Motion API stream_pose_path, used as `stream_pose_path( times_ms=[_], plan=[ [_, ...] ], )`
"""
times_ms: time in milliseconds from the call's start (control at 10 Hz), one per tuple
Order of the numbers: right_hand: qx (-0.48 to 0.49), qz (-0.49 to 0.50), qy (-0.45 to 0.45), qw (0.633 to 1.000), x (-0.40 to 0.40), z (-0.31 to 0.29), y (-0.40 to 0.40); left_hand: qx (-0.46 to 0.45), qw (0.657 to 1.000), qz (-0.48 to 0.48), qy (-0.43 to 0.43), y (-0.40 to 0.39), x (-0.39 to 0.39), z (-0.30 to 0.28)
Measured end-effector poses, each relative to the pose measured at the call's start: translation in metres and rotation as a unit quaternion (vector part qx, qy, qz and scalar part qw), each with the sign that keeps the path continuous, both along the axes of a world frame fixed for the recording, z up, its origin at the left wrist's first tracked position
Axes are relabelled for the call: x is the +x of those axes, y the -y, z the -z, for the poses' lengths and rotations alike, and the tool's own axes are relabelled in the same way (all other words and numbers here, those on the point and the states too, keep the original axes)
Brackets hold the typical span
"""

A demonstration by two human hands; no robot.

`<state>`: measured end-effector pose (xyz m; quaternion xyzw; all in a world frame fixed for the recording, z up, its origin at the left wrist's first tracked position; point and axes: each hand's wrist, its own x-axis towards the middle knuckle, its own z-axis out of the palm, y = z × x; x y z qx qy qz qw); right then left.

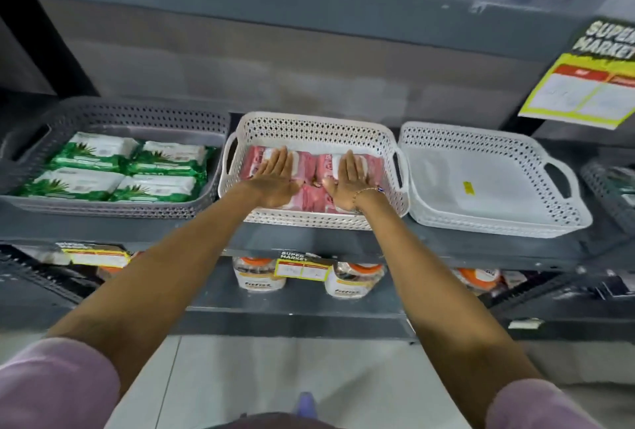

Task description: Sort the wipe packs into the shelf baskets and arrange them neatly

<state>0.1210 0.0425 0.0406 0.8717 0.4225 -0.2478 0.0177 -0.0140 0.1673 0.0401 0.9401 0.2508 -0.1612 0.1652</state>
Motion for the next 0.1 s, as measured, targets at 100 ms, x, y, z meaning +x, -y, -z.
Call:
stream_pose_path(
  times_ms=[100],
  plan=[
    [0.032,0.030,-0.087,0.995,0.0046,-0.0195,0.0074,-0.002,1.000,0.000,0.003,-0.0048,0.0024,-0.0046]
  ],
)
